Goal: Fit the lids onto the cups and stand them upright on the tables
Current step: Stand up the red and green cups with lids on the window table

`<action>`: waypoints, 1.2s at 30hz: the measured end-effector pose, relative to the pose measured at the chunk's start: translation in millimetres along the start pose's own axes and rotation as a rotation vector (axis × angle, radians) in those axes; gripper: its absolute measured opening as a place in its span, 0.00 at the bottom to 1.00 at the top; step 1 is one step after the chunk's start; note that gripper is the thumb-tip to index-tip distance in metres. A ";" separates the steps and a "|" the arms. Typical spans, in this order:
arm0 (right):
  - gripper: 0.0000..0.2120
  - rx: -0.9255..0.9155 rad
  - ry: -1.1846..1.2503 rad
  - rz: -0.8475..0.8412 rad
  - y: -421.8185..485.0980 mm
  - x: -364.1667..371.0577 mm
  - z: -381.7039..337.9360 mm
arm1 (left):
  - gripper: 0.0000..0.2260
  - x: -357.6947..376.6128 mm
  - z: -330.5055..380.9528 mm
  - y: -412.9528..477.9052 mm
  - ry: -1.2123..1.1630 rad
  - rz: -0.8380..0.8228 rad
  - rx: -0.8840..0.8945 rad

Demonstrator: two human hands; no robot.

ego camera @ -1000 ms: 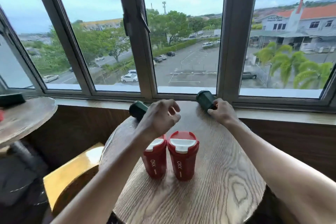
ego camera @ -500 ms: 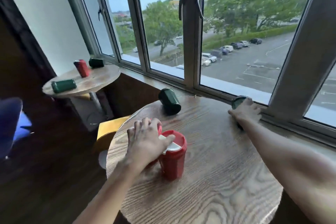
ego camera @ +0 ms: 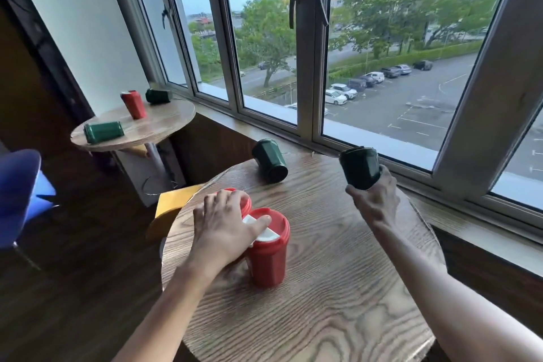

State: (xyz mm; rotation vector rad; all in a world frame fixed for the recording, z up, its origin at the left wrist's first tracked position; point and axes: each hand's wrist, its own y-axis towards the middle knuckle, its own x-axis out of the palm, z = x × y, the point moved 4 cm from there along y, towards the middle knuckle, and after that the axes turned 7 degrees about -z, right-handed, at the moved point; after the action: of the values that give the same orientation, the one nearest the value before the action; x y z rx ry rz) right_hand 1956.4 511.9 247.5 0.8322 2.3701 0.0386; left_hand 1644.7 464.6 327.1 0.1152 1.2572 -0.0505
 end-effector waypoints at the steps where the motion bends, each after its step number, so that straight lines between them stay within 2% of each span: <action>1: 0.39 -0.026 0.033 -0.010 -8.8 3.6 -5.7 | 0.24 0.1 -0.2 0.1 0.000 0.002 0.002; 5: 0.40 -0.085 0.179 -0.121 -36.3 20.4 -21.7 | 0.24 0.3 0.0 -0.2 -0.012 0.008 0.014; 9: 0.38 -0.117 0.180 -0.198 -60.6 41.2 -28.1 | 0.24 1.1 -1.1 -1.4 -0.016 0.021 0.025; 13: 0.43 -0.095 0.191 -0.236 -76.1 51.4 -30.1 | 0.23 2.0 -2.4 -1.4 -0.020 0.022 0.040; 20: 0.51 -0.142 0.441 -0.332 -84.5 51.0 -36.2 | 0.22 1.1 -2.1 -1.9 -0.020 0.030 0.057; 23: 0.52 -0.197 0.560 -0.495 -80.1 39.5 -43.0 | 0.22 1.4 -2.8 -2.2 -0.019 0.029 0.058; 27: 0.42 -0.291 0.528 -0.738 -70.7 21.4 -49.3 | 0.23 1.9 -2.9 -2.1 -0.011 0.029 0.064; 30: 0.40 -0.297 0.453 -0.641 -68.0 20.6 -47.8 | 0.23 2.2 -3.0 -2.4 -0.007 0.026 0.061; 33: 0.47 -0.304 0.312 -0.483 -69.3 28.3 -38.9 | 0.23 1.5 -2.7 -3.0 -0.004 0.029 0.067; 36: 0.46 -0.286 0.282 -0.509 -67.0 29.5 -36.6 | 0.24 0.9 -2.7 -3.7 -0.006 0.027 0.071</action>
State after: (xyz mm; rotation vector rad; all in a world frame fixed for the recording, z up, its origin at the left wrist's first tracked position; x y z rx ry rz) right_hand 1880.5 481.3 246.2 0.0794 2.6864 0.2939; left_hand 1642.0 461.2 325.2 0.1931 1.2484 -0.0724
